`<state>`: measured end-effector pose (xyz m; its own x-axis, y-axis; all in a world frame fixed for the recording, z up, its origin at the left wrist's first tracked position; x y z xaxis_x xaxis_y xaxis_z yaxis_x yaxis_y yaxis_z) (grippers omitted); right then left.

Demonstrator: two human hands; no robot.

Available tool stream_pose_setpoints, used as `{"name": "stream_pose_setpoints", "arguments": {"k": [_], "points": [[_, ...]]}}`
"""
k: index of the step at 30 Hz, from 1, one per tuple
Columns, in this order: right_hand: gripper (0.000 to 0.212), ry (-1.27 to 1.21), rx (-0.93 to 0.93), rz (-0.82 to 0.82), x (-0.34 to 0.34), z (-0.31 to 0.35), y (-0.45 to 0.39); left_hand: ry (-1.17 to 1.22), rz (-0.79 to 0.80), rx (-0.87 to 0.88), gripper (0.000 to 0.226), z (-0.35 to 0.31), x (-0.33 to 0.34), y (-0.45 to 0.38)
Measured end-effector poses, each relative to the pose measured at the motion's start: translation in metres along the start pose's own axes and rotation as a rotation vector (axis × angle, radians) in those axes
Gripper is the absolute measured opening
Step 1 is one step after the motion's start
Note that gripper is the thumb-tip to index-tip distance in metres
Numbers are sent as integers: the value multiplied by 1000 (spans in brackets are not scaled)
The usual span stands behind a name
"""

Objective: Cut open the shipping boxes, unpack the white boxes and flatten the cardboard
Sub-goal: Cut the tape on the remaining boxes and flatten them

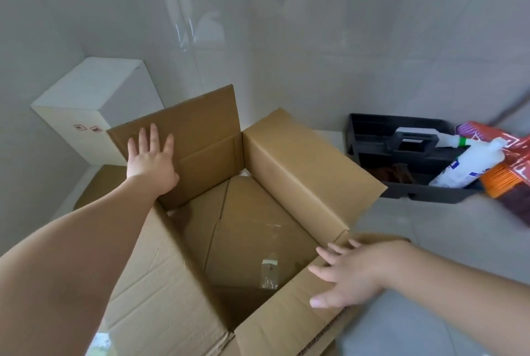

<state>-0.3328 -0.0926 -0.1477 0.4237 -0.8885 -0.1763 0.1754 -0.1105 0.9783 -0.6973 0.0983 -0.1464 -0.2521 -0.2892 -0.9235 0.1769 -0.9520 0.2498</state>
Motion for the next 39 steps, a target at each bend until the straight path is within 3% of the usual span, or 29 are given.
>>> {"name": "stream_pose_setpoints", "arguments": {"k": [6,10,14,21,25,28,30,31,34,36,39], "points": [[126,8,-65,-171,23,-4,-31,-17,50,32,116,0,4,-32],[138,147,-37,-301,16,5,-66,10,90,4,128,-6,13,-60],[113,243,-45,-475,6,10,-85,81,148,-19,133,-8,22,-84],[67,250,-100,-406,-22,7,-95,199,234,8,134,-5,52,-117],[46,309,-61,-565,-23,9,-111,241,231,21,113,-9,82,-135],[62,349,-40,-734,-30,13,-109,333,268,119,70,-9,91,-146],[61,313,-26,-846,-33,14,-111,358,310,152,57,-10,93,-146],[61,294,-46,-822,-32,14,-112,361,306,147,55,-10,93,-144],[45,272,-164,-723,-20,2,-112,392,279,104,63,-3,91,-138],[59,285,-109,-718,-9,-17,-106,411,279,18,85,12,92,-131],[81,132,177,-977,-7,-42,-86,473,273,-217,114,43,102,-109]]}}
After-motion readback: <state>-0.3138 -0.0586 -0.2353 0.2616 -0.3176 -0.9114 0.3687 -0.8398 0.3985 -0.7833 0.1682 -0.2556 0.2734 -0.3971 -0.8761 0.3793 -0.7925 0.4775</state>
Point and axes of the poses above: each hand's wrist, its own y-axis away from the middle knuckle, its own x-axis out of the palm, z = x × y, the point moved 4 cm from there along -y, towards the middle knuckle, and after that the axes turned 14 degrees about z, right-handed, at the moved point
